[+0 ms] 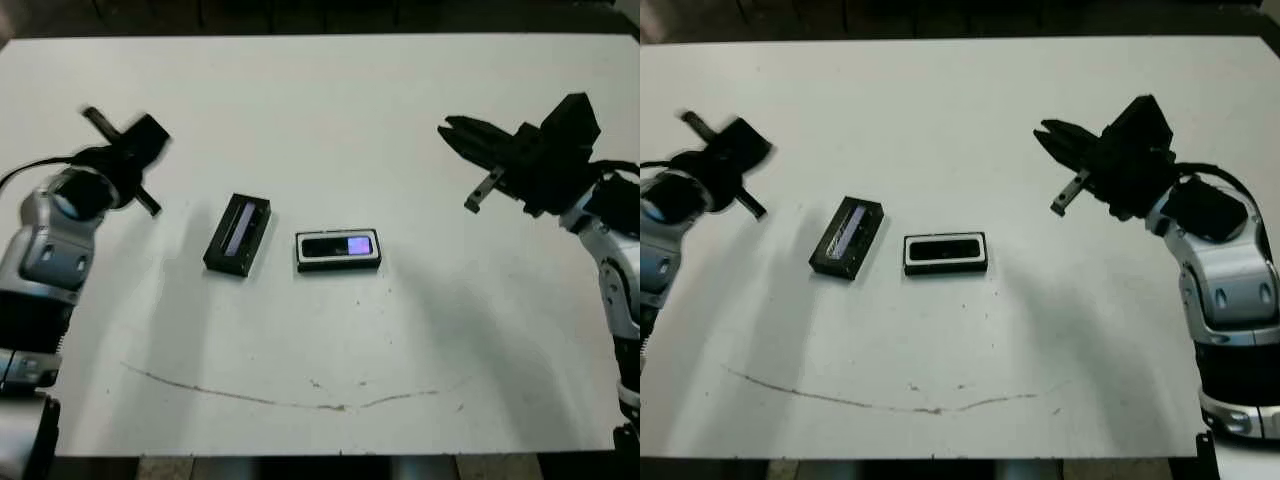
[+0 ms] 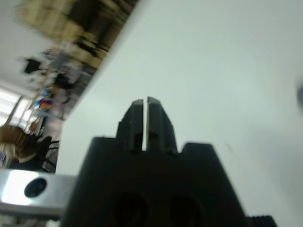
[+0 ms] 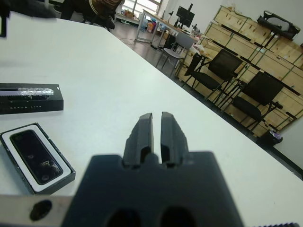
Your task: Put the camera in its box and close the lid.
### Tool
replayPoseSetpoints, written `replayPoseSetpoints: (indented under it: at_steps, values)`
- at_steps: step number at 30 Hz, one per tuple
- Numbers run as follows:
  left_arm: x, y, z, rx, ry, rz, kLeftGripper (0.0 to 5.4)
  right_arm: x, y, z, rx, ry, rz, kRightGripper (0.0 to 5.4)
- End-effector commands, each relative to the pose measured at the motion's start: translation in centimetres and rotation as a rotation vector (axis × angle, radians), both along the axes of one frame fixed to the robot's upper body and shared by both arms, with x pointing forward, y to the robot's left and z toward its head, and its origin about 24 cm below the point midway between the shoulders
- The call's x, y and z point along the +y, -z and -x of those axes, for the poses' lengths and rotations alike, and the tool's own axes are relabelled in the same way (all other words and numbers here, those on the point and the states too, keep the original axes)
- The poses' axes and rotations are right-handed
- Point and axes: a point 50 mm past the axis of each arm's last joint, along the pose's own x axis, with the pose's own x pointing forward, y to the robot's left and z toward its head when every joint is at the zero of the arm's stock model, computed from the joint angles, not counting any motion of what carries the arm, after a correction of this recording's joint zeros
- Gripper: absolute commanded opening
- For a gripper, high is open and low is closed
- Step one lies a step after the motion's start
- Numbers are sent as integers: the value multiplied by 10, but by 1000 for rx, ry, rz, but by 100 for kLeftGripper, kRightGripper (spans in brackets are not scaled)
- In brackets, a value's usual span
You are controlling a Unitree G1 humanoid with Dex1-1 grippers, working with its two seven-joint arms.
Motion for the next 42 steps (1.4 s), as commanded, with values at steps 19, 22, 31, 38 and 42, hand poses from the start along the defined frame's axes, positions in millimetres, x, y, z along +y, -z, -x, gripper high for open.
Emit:
replayPoseSetpoints:
  at_steps: [19, 22, 31, 38, 42]
  values:
    - [-49, 35, 82, 288, 207, 180, 170, -1, 18, 3, 81, 19, -3, 0]
    - [-53, 40, 81, 306, 221, 156, 223, 0, 17, 4, 83, 20, -4, 0]
    - [-61, 49, 77, 368, 222, 186, 387, -1, 18, 4, 94, 10, -18, 0]
    - [-62, 57, 72, 418, 175, 177, 511, 0, 19, 4, 96, 1, -20, 0]
    - [-62, 61, 71, 468, 160, 236, 538, 1, 19, 4, 102, 3, -15, 0]
